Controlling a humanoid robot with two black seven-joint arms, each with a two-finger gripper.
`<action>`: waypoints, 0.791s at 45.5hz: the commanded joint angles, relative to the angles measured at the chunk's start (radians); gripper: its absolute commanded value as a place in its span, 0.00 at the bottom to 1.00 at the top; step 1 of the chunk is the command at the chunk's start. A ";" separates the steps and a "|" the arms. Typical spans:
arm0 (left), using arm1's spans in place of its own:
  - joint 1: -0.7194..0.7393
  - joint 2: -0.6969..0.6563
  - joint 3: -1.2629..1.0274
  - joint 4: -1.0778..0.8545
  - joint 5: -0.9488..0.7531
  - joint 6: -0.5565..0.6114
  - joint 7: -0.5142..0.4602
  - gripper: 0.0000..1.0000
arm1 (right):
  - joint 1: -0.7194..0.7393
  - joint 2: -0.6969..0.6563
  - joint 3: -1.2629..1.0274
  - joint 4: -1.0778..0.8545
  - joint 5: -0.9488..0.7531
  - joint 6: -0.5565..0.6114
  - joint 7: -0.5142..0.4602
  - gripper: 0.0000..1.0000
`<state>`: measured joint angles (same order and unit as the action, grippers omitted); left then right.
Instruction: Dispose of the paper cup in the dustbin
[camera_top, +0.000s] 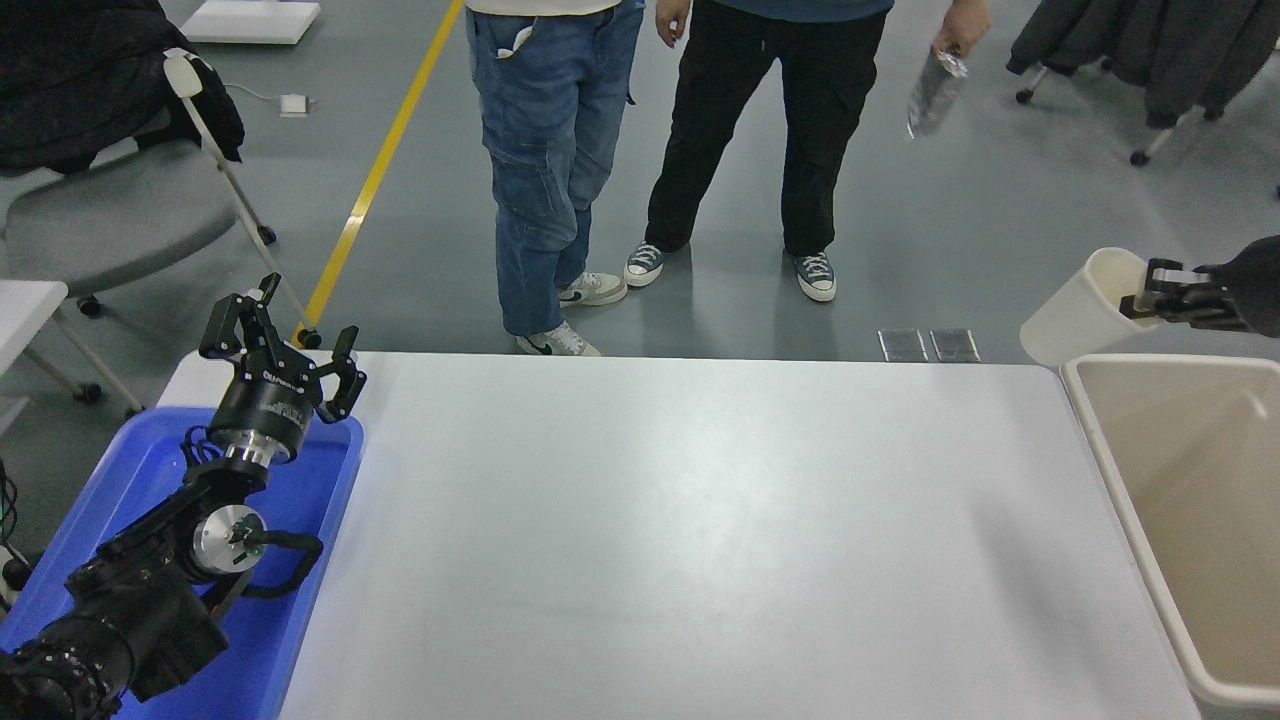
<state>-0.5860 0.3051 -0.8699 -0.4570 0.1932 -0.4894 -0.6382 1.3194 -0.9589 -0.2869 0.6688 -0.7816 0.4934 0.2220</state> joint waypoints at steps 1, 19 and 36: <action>0.000 -0.001 0.000 0.000 0.000 0.000 0.000 1.00 | -0.239 0.040 0.146 -0.345 0.134 -0.016 0.040 0.00; -0.001 -0.001 0.000 0.000 0.000 0.002 0.000 1.00 | -0.489 0.275 0.169 -0.744 0.568 -0.096 -0.024 0.00; -0.002 -0.003 0.002 0.001 0.000 0.002 0.000 1.00 | -0.565 0.370 0.442 -0.739 0.858 -0.357 -0.306 0.00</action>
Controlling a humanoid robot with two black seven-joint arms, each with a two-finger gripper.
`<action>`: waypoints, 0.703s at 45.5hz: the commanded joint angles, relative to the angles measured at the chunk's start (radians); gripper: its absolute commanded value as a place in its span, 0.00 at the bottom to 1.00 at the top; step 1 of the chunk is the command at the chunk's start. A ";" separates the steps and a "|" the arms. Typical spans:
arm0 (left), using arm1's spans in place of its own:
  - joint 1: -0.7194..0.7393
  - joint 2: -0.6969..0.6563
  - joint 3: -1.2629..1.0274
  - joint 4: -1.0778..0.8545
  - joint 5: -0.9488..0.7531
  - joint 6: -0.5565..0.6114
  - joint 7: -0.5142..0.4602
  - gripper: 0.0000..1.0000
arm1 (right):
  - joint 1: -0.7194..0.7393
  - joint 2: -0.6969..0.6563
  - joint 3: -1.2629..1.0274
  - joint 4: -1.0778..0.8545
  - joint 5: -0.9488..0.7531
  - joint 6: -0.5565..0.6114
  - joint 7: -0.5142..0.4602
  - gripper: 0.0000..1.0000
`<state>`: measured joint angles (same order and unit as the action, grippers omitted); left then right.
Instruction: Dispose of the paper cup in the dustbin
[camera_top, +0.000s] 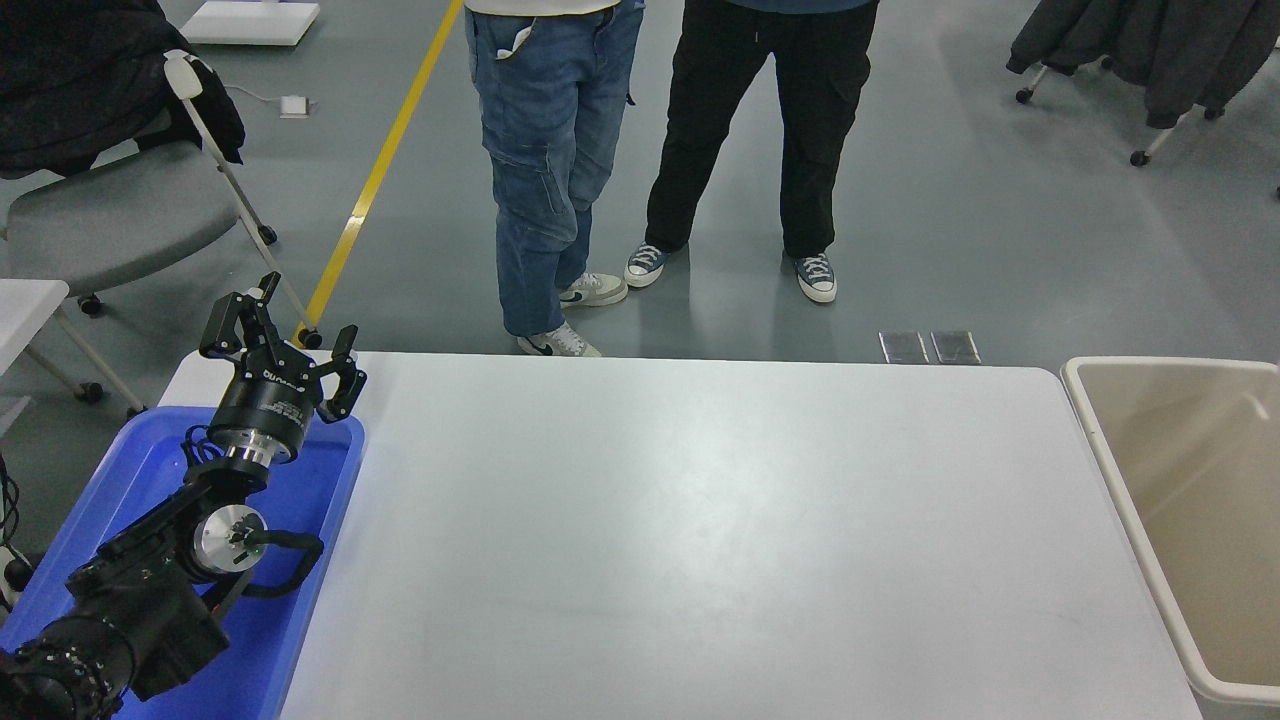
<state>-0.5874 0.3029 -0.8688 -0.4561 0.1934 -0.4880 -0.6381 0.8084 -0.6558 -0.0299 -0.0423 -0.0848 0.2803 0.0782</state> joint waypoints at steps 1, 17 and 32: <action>-0.002 -0.001 0.001 0.000 0.000 0.000 0.000 1.00 | -0.055 0.073 0.209 -0.028 0.161 -0.154 -0.173 0.00; -0.002 -0.001 0.001 0.000 0.000 0.000 0.000 1.00 | -0.101 0.153 0.374 -0.025 0.161 -0.265 -0.219 0.00; -0.002 -0.001 0.001 0.000 0.000 0.000 0.000 1.00 | -0.163 0.217 0.403 -0.024 0.163 -0.302 -0.219 0.00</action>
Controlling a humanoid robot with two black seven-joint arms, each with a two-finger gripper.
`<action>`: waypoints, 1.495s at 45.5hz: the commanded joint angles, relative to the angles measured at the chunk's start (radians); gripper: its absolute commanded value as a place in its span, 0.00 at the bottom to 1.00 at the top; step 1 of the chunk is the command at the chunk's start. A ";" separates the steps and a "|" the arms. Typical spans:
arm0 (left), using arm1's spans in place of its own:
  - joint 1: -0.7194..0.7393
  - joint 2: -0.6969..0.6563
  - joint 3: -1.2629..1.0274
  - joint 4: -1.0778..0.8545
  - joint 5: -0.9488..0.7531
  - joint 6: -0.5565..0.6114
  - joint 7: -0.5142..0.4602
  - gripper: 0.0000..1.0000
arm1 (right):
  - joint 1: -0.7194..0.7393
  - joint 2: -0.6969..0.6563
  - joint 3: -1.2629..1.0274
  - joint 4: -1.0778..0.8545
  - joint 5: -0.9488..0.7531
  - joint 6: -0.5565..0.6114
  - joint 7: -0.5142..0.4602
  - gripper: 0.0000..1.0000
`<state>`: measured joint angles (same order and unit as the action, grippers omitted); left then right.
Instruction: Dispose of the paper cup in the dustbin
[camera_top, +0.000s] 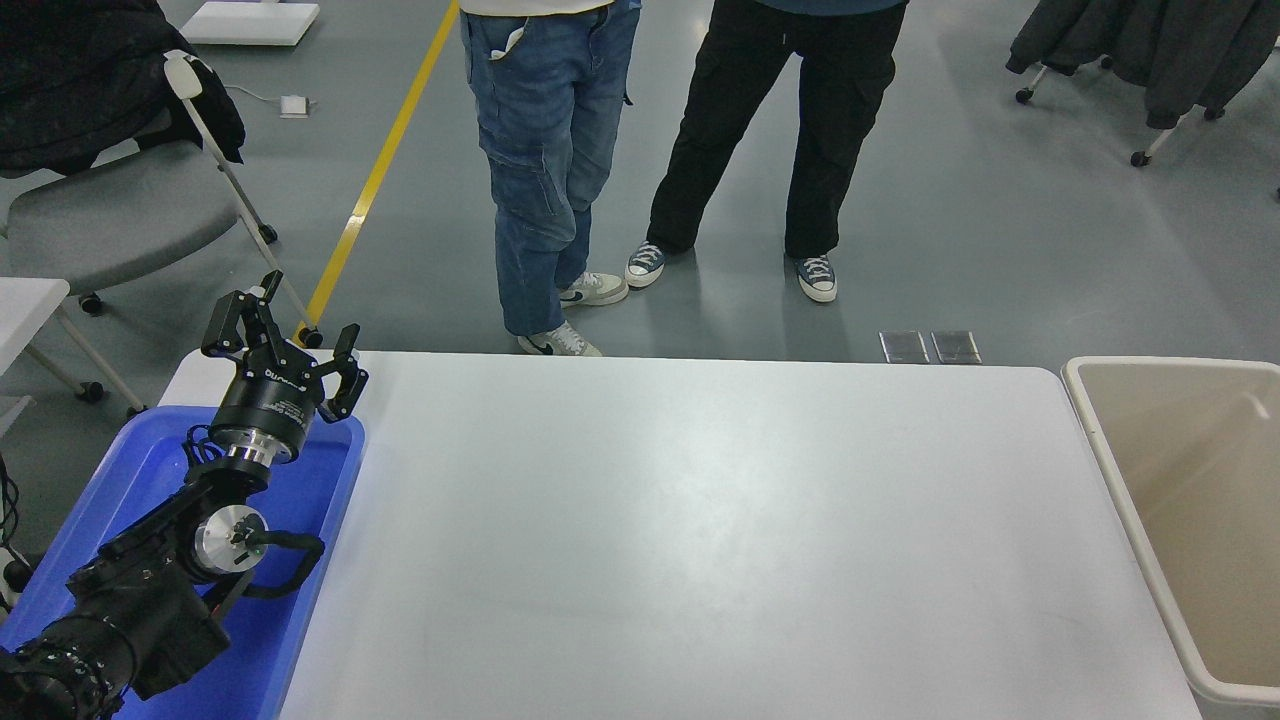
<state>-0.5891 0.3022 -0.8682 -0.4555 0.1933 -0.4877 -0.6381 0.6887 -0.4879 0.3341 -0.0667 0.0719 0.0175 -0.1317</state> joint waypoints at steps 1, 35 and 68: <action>0.000 0.000 0.000 0.000 0.000 0.000 0.000 1.00 | -0.046 0.054 0.043 0.001 0.006 -0.042 -0.009 0.00; 0.000 0.000 0.000 0.000 0.000 0.000 0.000 1.00 | -0.123 0.092 0.105 0.001 0.006 -0.051 -0.005 0.08; 0.000 0.000 0.000 0.000 0.000 0.000 0.000 1.00 | 0.064 0.052 0.118 0.002 0.005 0.056 0.003 1.00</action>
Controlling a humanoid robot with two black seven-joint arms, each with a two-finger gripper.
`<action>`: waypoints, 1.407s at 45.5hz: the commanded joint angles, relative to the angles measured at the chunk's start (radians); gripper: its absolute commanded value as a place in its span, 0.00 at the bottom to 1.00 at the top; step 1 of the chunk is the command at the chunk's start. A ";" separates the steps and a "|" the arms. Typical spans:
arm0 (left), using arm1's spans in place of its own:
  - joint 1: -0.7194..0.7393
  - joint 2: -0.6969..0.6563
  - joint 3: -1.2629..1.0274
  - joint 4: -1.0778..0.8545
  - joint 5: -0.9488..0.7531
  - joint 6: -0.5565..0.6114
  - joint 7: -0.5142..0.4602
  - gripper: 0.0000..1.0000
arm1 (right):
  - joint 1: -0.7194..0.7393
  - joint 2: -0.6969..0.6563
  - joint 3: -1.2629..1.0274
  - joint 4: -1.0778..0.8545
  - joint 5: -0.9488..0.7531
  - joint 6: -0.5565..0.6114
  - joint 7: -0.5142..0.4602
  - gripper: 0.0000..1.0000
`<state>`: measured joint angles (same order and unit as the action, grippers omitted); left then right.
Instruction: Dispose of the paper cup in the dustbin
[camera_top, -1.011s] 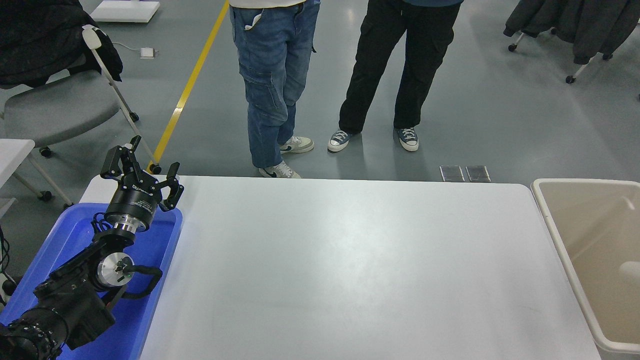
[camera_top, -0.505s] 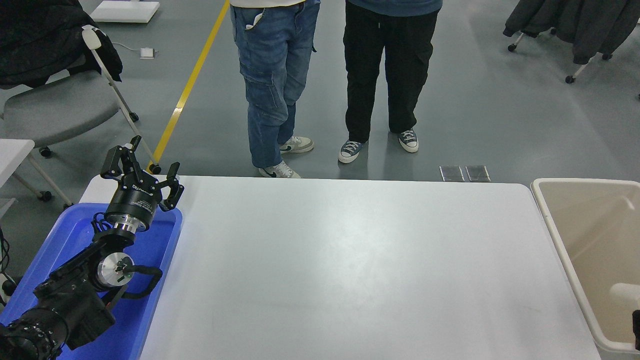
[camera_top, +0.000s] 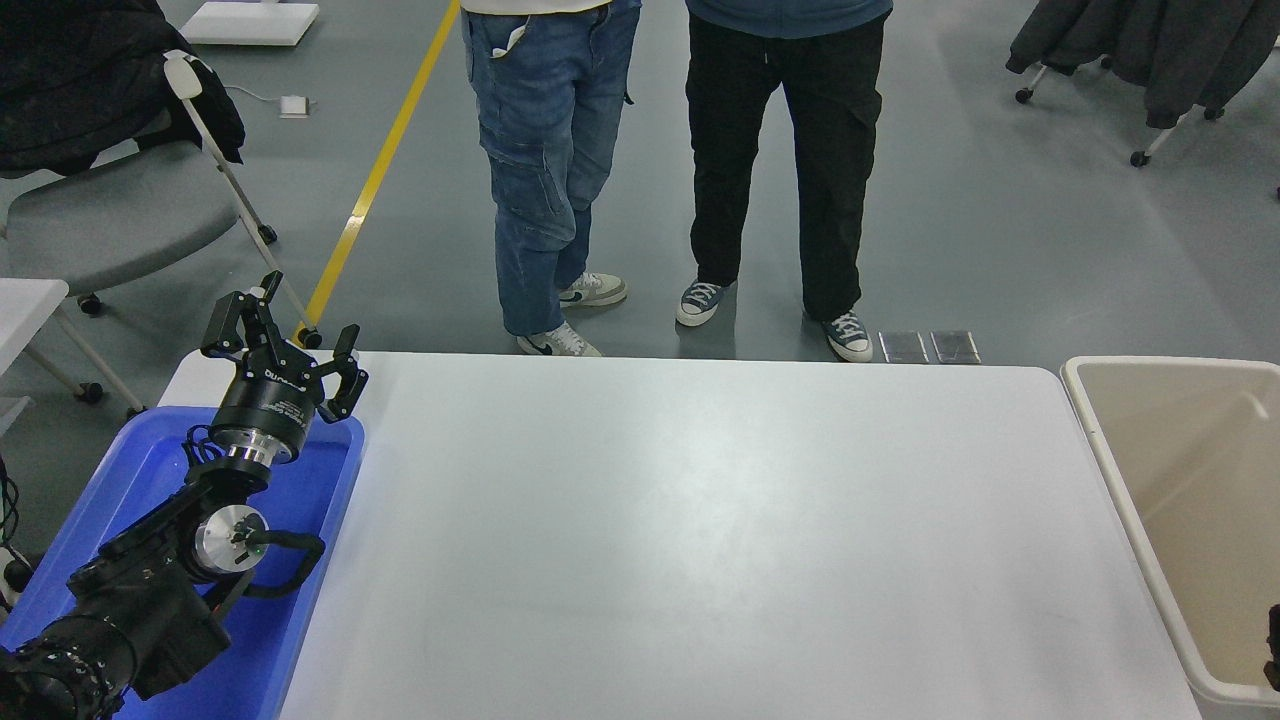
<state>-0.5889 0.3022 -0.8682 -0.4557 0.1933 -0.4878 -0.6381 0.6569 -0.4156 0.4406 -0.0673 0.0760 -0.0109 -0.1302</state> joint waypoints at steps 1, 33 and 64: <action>0.000 0.000 0.000 0.000 0.000 0.000 0.000 1.00 | 0.107 -0.025 0.016 0.003 0.002 0.110 0.001 1.00; 0.000 -0.002 0.002 0.002 0.000 0.000 0.000 1.00 | 0.222 -0.048 0.147 0.395 0.123 0.580 0.004 1.00; 0.000 -0.002 0.002 0.002 0.000 0.000 0.000 1.00 | 0.188 0.175 0.168 0.478 0.122 0.571 0.178 1.00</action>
<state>-0.5891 0.3006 -0.8667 -0.4541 0.1934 -0.4878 -0.6381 0.8572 -0.3156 0.6016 0.4012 0.1975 0.5615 -0.0345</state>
